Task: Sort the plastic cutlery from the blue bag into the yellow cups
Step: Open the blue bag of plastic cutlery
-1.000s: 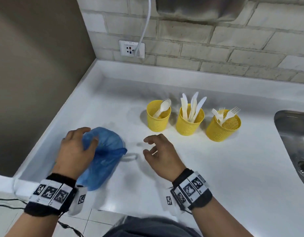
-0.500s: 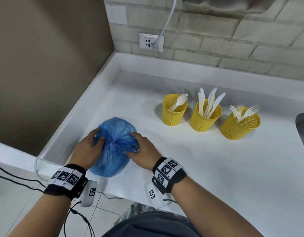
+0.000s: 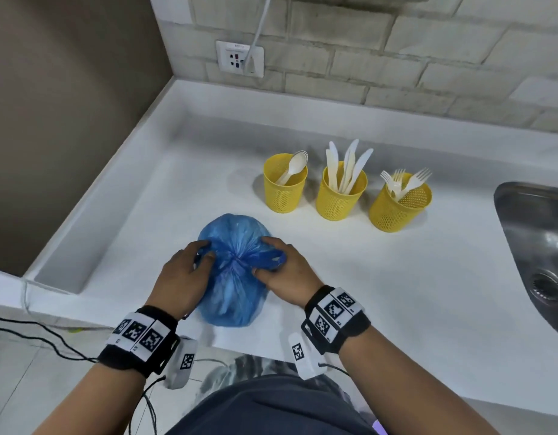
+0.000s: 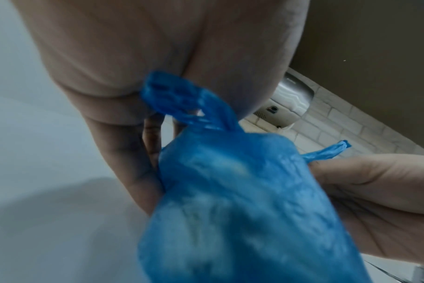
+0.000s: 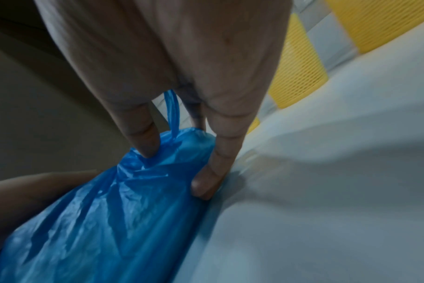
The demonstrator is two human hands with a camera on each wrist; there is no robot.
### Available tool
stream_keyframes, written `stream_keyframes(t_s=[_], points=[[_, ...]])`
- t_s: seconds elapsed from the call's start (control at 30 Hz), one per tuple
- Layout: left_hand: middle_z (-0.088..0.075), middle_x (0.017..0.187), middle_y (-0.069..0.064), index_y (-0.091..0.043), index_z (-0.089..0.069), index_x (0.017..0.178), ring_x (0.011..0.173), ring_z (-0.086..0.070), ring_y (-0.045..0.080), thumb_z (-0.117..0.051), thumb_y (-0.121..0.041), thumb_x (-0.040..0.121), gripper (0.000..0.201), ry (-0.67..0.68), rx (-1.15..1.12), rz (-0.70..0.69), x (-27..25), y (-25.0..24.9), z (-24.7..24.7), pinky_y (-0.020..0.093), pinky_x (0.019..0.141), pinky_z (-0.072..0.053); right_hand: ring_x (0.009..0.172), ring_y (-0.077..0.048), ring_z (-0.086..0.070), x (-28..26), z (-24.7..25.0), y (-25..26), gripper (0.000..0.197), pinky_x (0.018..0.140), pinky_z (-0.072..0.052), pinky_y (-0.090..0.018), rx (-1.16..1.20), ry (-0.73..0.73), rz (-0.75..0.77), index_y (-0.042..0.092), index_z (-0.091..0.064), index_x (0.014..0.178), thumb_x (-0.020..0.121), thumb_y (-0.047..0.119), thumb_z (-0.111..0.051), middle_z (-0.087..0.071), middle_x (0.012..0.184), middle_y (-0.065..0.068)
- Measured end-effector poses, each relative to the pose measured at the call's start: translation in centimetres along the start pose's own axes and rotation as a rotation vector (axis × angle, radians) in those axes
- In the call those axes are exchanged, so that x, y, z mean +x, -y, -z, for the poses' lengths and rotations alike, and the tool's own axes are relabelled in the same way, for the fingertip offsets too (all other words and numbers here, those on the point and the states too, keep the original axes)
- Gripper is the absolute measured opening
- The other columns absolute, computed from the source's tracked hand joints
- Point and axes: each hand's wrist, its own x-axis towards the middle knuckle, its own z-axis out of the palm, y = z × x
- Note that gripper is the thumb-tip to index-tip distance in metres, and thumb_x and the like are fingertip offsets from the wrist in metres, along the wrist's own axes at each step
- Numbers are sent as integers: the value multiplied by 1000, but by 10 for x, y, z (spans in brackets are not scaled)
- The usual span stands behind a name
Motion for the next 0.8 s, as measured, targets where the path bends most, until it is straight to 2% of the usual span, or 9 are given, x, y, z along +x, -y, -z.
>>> stream_keyframes(t_s=[0.1,0.2,0.33,0.47,0.57,0.6,0.7,0.8], points=[[-64,120,0,-29,-58,137,106,-56,16,-50,-34,104,35,43,-10,-24,-10,-14,-22,30,94,-40,105,-19,-70,-17,20,-18,61,96,-55,-31,-5,-46,-15,19,-54,141,83,15,-76,-73,115,-5],[-63,116,-3,-28,-59,138,105,-56,15,-51,-32,104,35,90,-41,-39,-21,-31,-43,26,91,-37,100,-14,-69,-37,42,-32,63,89,-52,-15,-4,-87,-37,16,-53,142,84,11,-78,-72,115,-4],[-64,117,-3,-28,-59,138,104,-56,14,-50,-33,105,35,158,-39,-78,-34,-51,-72,25,90,-38,104,-15,-69,-62,71,-52,63,98,-54,-28,2,-156,-66,22,-54,140,83,15,-79,-71,115,0],[-64,113,-4,-31,-59,138,103,-58,13,-49,-33,105,35,202,-62,-97,-42,-67,-98,24,89,-39,108,-9,-68,-82,96,-69,63,102,-52,-28,40,-214,-106,26,-54,140,83,16,-79,-69,119,6],[-68,111,-3,-35,-60,136,100,-61,13,-49,-35,105,34,234,-86,-106,-45,-75,-114,27,93,-45,111,-7,-66,-94,112,-78,64,105,-51,-30,81,-252,-123,27,-54,141,84,14,-79,-67,124,7],[-68,108,-4,-36,-61,136,97,-63,11,-49,-36,105,33,243,-94,-112,-48,-79,-120,26,92,-47,111,-7,-67,-99,117,-82,63,105,-51,-31,103,-268,-130,29,-55,140,84,13,-79,-67,125,7],[-67,97,-11,-36,-61,134,84,-63,3,-50,-35,104,32,259,-108,-123,-52,-87,-132,16,78,-45,108,-9,-69,-107,126,-90,63,104,-53,-35,148,-303,-137,35,-56,134,80,15,-80,-68,123,8],[-67,93,-11,-33,-61,136,80,-65,6,-51,-32,104,34,283,-118,-128,-58,-96,-142,23,80,-49,106,-7,-70,-115,136,-95,62,104,-54,-38,152,-327,-143,41,-57,129,73,23,-77,-69,121,8]])
